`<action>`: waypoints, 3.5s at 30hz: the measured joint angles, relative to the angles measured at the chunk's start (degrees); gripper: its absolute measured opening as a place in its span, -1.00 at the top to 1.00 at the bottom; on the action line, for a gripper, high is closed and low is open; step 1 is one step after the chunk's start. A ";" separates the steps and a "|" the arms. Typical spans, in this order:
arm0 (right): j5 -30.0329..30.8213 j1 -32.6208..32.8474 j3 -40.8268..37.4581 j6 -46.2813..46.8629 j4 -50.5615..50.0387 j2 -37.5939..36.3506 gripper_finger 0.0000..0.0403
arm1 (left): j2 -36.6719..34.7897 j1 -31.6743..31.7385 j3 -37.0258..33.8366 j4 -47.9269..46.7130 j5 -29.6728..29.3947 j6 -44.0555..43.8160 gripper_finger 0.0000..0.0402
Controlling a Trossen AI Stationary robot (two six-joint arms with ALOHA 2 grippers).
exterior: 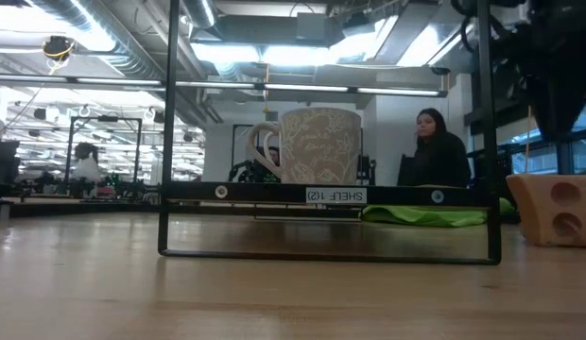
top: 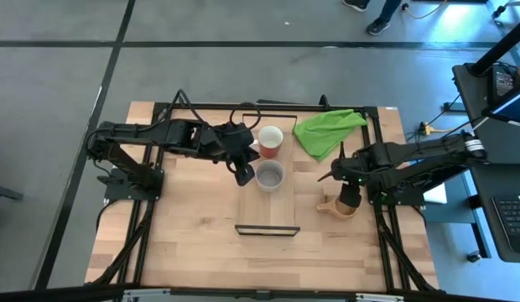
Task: Stack small to large cups/mugs on shelf
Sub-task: Put the brown mug on the shelf
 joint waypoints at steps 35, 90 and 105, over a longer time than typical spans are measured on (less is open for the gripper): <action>2.93 2.96 -15.08 1.04 11.05 -6.82 -0.12 | 0.00 1.84 0.00 -0.47 -0.28 -1.57 0.82; -0.13 2.94 -4.23 5.79 6.42 3.38 0.85 | 0.00 1.88 0.02 -0.48 -1.57 -0.10 0.83; 3.58 2.96 17.71 -2.40 -1.09 18.58 0.83 | 0.00 1.82 0.02 -0.70 -1.73 1.66 0.83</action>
